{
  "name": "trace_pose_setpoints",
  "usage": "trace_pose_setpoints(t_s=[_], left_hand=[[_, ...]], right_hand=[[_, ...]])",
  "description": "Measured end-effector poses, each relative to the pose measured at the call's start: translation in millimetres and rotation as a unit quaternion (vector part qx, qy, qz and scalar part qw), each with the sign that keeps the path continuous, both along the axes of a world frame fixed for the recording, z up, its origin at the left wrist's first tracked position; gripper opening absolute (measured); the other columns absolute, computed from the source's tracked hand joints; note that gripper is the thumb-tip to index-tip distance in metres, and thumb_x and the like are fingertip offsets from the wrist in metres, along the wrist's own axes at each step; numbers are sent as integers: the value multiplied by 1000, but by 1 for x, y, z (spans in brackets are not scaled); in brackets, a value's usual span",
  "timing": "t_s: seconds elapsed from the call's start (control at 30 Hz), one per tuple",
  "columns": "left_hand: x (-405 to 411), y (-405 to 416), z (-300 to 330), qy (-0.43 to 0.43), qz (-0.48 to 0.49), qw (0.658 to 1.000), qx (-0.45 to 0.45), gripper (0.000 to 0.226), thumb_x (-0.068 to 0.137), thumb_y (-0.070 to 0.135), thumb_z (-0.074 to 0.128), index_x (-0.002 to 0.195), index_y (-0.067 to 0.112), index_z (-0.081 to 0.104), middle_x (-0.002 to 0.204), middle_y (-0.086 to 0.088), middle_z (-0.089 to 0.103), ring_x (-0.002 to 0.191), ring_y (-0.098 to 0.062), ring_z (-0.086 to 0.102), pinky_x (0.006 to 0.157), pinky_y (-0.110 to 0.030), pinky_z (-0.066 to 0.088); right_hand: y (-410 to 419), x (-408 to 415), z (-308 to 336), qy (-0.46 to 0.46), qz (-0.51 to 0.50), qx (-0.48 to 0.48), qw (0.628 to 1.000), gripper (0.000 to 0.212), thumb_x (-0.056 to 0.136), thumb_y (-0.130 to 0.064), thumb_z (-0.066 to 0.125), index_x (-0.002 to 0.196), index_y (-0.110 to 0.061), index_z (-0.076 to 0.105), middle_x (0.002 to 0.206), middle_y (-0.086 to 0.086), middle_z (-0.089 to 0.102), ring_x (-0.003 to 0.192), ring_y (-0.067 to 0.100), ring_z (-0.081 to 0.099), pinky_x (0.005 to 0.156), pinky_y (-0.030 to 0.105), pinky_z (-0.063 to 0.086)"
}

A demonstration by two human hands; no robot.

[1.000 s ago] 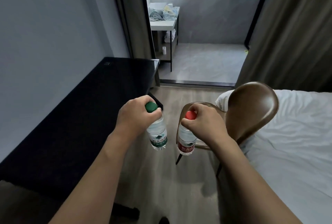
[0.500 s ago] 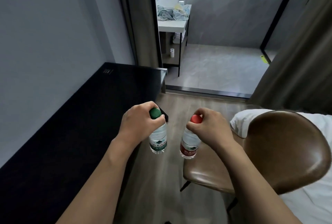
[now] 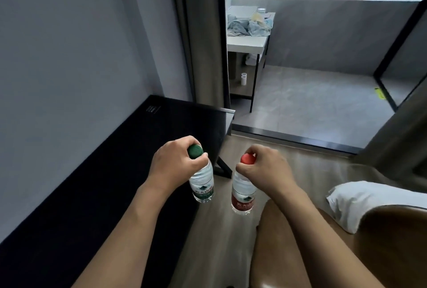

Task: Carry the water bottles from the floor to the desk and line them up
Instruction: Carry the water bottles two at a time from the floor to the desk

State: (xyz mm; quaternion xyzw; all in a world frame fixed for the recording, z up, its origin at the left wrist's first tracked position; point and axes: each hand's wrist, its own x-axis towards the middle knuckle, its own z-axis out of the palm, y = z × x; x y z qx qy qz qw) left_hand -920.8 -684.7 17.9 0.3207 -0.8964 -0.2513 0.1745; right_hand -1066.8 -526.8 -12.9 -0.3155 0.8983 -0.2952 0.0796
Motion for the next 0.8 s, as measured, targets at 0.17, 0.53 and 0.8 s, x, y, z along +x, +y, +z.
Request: trace_pose_setpoints(t_s=[0.17, 0.53, 0.8], left_hand=[[-27, -45, 8, 11, 23, 1000, 2, 14, 75, 44, 68, 75, 31, 61, 65, 12, 62, 63, -4, 59, 60, -28, 49], [-61, -155, -2, -3, 26, 1000, 2, 18, 76, 45, 68, 77, 28, 61, 66, 11, 62, 65, -7, 59, 66, -32, 52], [-103, -197, -4, -11, 9, 1000, 9, 18, 74, 44, 69, 79, 28, 62, 69, 9, 63, 70, -12, 60, 69, -33, 52]], right_hand=[[-59, -36, 6, 3, 21, -19, 1000, 24, 62, -46, 62, 80, -31, 60, 77, -13, 62, 76, 13, 58, 67, 31, 50], [-174, -82, 4, 12, 28, -20, 999, 23, 63, -49, 62, 80, -35, 55, 81, -12, 61, 78, 14, 58, 66, 30, 48], [-216, -117, 3, 8, 22, -7, 1000, 22, 65, -48, 65, 79, -35, 55, 77, -14, 56, 80, 15, 57, 68, 30, 47]])
